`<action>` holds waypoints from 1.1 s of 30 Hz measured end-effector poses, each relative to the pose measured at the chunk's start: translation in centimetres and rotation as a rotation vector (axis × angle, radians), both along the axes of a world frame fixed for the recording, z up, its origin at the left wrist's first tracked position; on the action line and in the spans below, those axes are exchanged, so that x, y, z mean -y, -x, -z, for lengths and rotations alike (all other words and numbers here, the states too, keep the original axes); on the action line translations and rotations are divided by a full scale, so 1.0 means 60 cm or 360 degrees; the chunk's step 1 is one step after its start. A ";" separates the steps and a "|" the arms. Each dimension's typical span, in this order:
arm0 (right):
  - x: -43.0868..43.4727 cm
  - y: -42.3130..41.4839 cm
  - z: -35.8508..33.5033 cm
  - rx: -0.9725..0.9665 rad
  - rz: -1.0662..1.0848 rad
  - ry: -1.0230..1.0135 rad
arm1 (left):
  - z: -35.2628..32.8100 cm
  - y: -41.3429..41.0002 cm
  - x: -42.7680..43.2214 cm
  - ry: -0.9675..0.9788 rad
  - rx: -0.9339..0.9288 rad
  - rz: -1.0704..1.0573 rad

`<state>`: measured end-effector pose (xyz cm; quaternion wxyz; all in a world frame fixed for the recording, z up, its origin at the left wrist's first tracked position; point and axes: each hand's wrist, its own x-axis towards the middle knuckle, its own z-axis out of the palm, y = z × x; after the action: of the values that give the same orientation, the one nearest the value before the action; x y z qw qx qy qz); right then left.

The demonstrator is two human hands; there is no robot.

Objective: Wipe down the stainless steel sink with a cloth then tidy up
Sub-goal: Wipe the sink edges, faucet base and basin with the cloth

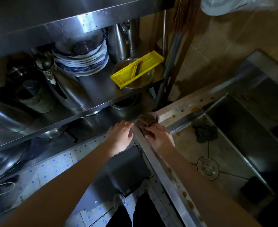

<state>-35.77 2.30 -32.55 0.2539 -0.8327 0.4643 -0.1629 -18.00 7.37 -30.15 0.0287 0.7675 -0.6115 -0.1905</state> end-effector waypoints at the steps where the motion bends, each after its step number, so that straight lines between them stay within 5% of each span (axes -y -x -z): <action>1: -0.005 -0.001 0.000 0.0009 -0.0029 0.0061 | 0.000 -0.003 -0.001 -0.0006 -0.0002 0.0002; 5: 0.014 0.012 0.008 -0.0074 -0.0114 0.0066 | -0.003 -0.007 -0.003 -0.0003 -0.0041 0.0010; 15: 0.138 0.083 -0.004 -0.0013 0.0593 -0.0099 | -0.008 -0.024 -0.011 0.0084 -0.0066 0.0060; 22: 0.033 0.032 0.022 0.0005 0.0229 -0.0048 | -0.012 -0.011 -0.003 0.0045 -0.0067 0.0088; 25: 0.011 0.028 0.032 -0.0011 0.0057 0.0228 | -0.012 -0.005 0.002 0.0030 -0.0058 0.0110; 33: 0.098 0.076 0.019 -0.0058 0.0285 0.0101 | -0.009 0.017 0.026 0.0057 -0.0035 0.0140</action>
<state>-40.35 -3.59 -33.67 0.2034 -0.7983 0.5360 -0.1844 -19.04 5.83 -29.63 0.0409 0.7371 -0.6475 -0.1890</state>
